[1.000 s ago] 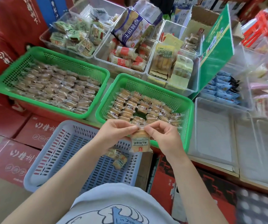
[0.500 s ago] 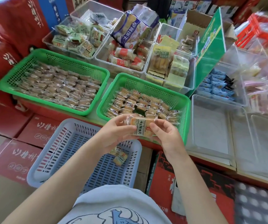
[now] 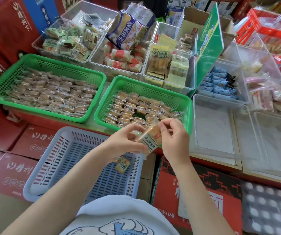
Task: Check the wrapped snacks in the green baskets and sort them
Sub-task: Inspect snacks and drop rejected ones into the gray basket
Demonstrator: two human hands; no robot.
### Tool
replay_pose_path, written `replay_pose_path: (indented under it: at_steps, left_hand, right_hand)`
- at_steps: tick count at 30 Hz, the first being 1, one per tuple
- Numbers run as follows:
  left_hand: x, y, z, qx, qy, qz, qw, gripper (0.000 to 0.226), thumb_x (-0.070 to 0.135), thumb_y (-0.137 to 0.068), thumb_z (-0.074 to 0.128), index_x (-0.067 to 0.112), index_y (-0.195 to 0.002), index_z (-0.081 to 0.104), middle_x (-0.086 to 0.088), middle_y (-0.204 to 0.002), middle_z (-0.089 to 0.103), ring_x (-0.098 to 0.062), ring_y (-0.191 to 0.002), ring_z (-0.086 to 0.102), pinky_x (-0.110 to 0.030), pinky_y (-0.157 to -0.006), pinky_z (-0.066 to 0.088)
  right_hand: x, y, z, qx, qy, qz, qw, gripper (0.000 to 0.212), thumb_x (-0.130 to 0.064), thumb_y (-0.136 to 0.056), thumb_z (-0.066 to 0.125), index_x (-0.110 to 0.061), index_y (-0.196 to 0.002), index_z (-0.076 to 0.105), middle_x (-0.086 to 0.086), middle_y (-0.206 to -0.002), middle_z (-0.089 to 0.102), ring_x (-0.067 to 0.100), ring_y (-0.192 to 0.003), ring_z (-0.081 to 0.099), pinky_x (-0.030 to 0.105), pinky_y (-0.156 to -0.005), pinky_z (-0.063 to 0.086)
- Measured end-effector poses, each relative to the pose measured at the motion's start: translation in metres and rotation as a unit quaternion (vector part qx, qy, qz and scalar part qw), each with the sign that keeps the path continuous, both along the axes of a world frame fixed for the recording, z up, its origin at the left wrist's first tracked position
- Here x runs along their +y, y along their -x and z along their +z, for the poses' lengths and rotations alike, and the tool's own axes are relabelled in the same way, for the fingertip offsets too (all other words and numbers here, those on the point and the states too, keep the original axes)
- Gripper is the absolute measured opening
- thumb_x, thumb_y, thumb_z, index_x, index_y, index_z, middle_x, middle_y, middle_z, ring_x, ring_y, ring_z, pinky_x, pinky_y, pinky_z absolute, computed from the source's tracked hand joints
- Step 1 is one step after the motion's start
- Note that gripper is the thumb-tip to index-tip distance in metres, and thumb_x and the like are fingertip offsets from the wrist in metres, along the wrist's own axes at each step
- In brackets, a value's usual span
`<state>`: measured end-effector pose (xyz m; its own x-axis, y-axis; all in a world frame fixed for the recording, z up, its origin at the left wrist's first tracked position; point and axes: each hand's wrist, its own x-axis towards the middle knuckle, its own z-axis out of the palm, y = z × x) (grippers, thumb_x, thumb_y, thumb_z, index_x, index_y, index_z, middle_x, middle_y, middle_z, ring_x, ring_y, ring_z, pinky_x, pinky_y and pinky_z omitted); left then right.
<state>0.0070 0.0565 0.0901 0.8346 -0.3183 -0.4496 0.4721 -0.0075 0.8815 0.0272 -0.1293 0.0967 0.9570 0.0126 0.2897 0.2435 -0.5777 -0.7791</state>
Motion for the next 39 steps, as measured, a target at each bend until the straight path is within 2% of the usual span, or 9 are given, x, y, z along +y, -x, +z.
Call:
replay_pose_path:
  at_steps: [3, 8, 12, 14, 19, 27, 30, 34, 39]
  left_hand:
    - [-0.008, -0.003, 0.007, -0.026, -0.028, -0.020, 0.999, 0.039, 0.037, -0.085, 0.080, 0.034, -0.121, 0.064, -0.001, -0.101, 0.076, -0.014, -0.084, 0.072, -0.033, -0.072, 0.058]
    - [-0.013, -0.006, 0.007, -0.004, 0.021, 0.065, 0.998, 0.022, 0.019, -0.091, 0.071, 0.005, -0.108, 0.072, -0.006, -0.082, 0.072, -0.010, -0.056, 0.059, -0.017, -0.046, 0.041]
    - [-0.011, -0.008, 0.001, 0.052, 0.068, 0.107, 0.990, 0.003, 0.011, -0.089, 0.072, 0.008, -0.088, 0.070, -0.010, -0.081, 0.072, -0.020, -0.068, 0.067, -0.029, -0.061, 0.053]
    - [-0.011, -0.008, -0.003, 0.048, 0.082, 0.117, 0.989, 0.007, 0.014, -0.085, 0.077, 0.010, -0.084, 0.071, -0.016, -0.087, 0.071, -0.027, -0.076, 0.065, -0.037, -0.072, 0.053]
    - [-0.005, -0.013, -0.011, 0.027, 0.104, 0.203, 0.973, 0.006, 0.010, -0.093, 0.065, 0.005, -0.092, 0.067, -0.010, -0.083, 0.073, -0.022, -0.073, 0.068, -0.032, -0.066, 0.058]
    - [0.008, -0.031, -0.031, 0.033, 0.001, 0.067, 0.997, 0.039, 0.028, -0.080, 0.085, 0.014, -0.113, 0.069, -0.007, -0.104, 0.077, -0.032, -0.099, 0.072, -0.046, -0.091, 0.056]
    - [0.011, -0.038, -0.043, 0.059, -0.010, 0.064, 0.996, 0.031, 0.014, -0.082, 0.082, 0.010, -0.110, 0.071, -0.007, -0.099, 0.078, -0.022, -0.089, 0.074, -0.034, -0.080, 0.061]
    - [0.012, -0.058, -0.057, 0.050, -0.045, 0.066, 0.996, 0.031, 0.013, -0.081, 0.084, 0.014, -0.110, 0.072, -0.006, -0.097, 0.077, -0.013, -0.081, 0.073, -0.023, -0.070, 0.059]
    - [0.018, -0.092, -0.092, -0.060, -0.271, 0.090, 0.956, 0.047, 0.034, -0.090, 0.075, 0.028, -0.134, 0.059, 0.007, -0.122, 0.065, -0.004, -0.109, 0.062, -0.026, -0.095, 0.052]
  right_hand:
    - [0.001, 0.002, 0.002, -0.003, 0.041, 0.086, 0.995, 0.011, -0.012, -0.097, 0.062, -0.013, -0.086, 0.066, -0.008, -0.080, 0.060, 0.003, -0.076, 0.056, 0.017, -0.068, 0.045]
    - [0.002, 0.001, 0.003, 0.048, 0.019, 0.119, 0.992, 0.010, -0.012, -0.096, 0.064, -0.016, -0.089, 0.069, -0.007, -0.077, 0.065, 0.009, -0.073, 0.061, 0.030, -0.064, 0.053]
    - [0.003, 0.003, 0.004, 0.123, -0.070, 0.078, 0.987, 0.001, -0.022, -0.092, 0.071, -0.022, -0.092, 0.070, -0.011, -0.058, 0.057, 0.007, -0.055, 0.053, 0.027, -0.053, 0.048]
    - [0.005, 0.001, 0.003, 0.138, -0.104, 0.044, 0.984, 0.012, -0.029, -0.090, 0.074, -0.024, -0.100, 0.068, -0.009, -0.053, 0.051, 0.004, -0.050, 0.046, 0.022, -0.050, 0.042]
    - [0.004, -0.010, 0.001, 0.243, -0.151, 0.070, 0.955, 0.013, -0.031, -0.088, 0.076, -0.018, -0.088, 0.073, -0.001, -0.078, 0.069, 0.010, -0.068, 0.060, 0.025, -0.063, 0.053]
    - [0.008, -0.032, -0.016, 0.300, -0.223, 0.016, 0.927, 0.020, -0.015, -0.093, 0.070, 0.002, -0.088, 0.061, 0.017, -0.083, 0.072, 0.020, -0.070, 0.071, 0.029, -0.061, 0.058]
    - [0.004, -0.049, -0.025, 0.332, -0.160, 0.052, 0.928, 0.024, -0.028, -0.093, 0.071, -0.010, -0.102, 0.057, 0.013, -0.101, 0.069, 0.025, -0.085, 0.069, 0.033, -0.067, 0.059]
    - [0.003, -0.075, -0.040, 0.371, -0.010, 0.175, 0.912, 0.040, -0.038, -0.087, 0.076, -0.029, -0.123, 0.060, -0.014, -0.116, 0.064, 0.008, -0.103, 0.063, 0.036, -0.090, 0.054]
    - [0.012, -0.107, -0.058, 0.273, 0.037, 0.068, 0.959, 0.018, -0.025, -0.089, 0.074, -0.025, -0.104, 0.063, -0.007, -0.095, 0.066, 0.011, -0.084, 0.062, 0.024, -0.068, 0.047]
